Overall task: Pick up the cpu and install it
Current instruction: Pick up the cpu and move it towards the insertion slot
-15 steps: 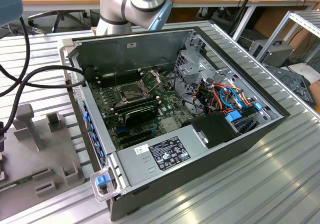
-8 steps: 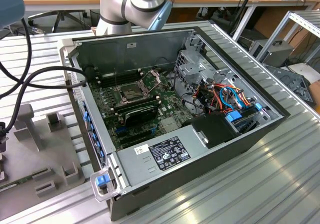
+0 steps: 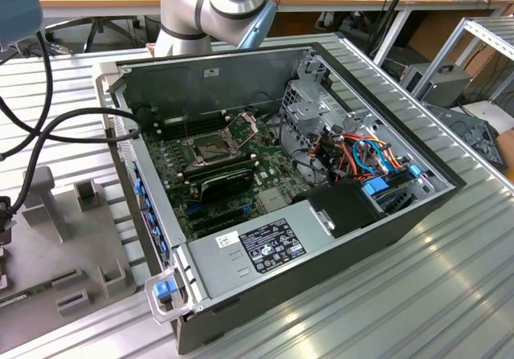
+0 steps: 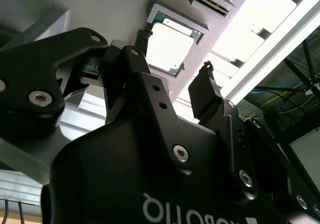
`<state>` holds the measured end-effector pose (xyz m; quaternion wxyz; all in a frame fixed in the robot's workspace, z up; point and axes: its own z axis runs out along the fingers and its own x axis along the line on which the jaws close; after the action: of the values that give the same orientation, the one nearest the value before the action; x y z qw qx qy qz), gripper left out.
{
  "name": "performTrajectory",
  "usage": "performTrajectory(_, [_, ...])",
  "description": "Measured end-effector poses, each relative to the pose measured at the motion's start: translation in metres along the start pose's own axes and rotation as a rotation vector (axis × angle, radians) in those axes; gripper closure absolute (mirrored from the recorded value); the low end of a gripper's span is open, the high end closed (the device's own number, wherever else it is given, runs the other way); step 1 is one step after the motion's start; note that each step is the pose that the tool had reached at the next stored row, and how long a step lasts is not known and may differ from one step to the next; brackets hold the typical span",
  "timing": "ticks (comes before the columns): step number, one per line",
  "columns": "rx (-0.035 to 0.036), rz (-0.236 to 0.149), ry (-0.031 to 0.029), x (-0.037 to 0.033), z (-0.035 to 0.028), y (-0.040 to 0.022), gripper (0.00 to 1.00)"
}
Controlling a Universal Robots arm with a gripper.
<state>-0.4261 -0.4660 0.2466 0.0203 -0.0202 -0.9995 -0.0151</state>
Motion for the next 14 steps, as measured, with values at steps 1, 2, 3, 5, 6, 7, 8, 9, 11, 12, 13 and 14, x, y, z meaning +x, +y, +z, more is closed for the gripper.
performTrajectory(1, [0.0001, 0.0, 0.0, -0.0001, 0.0002, -0.0001, 0.4])
performTrajectory(2, [0.0, 0.0, 0.0, -0.0002, 0.0005, -0.0001, 0.4])
performTrajectory(3, [0.0, 0.0, 0.0, -0.0003, 0.0007, -0.0002, 0.4])
performTrajectory(5, [0.0, 0.0, 0.0, -0.0005, 0.001, -0.0003, 0.4])
performTrajectory(6, [0.0001, 0.0, 0.0, -0.0006, 0.0012, -0.0003, 0.4])
performTrajectory(7, [0.0001, 0.0, 0.0, -0.0006, 0.0014, -0.0004, 0.4])
performTrajectory(8, [0.0, 0.0, 0.0, -0.0007, 0.0015, -0.0004, 0.4])
performTrajectory(9, [0.0, 0.0, 0.0, -0.0007, 0.0016, -0.0004, 0.4])
performTrajectory(11, [0.0, 0.0, 0.0, -0.0009, 0.0019, -0.0005, 0.4])
performTrajectory(12, [0.0, 0.0, 0.0, -0.0009, 0.002, -0.0005, 0.4])
performTrajectory(13, [0.0, 0.0, 0.0, -0.001, 0.0022, -0.0006, 0.4])
performTrajectory(14, [0.0, 0.0, 0.0, -0.0011, 0.0023, -0.0006, 0.4])
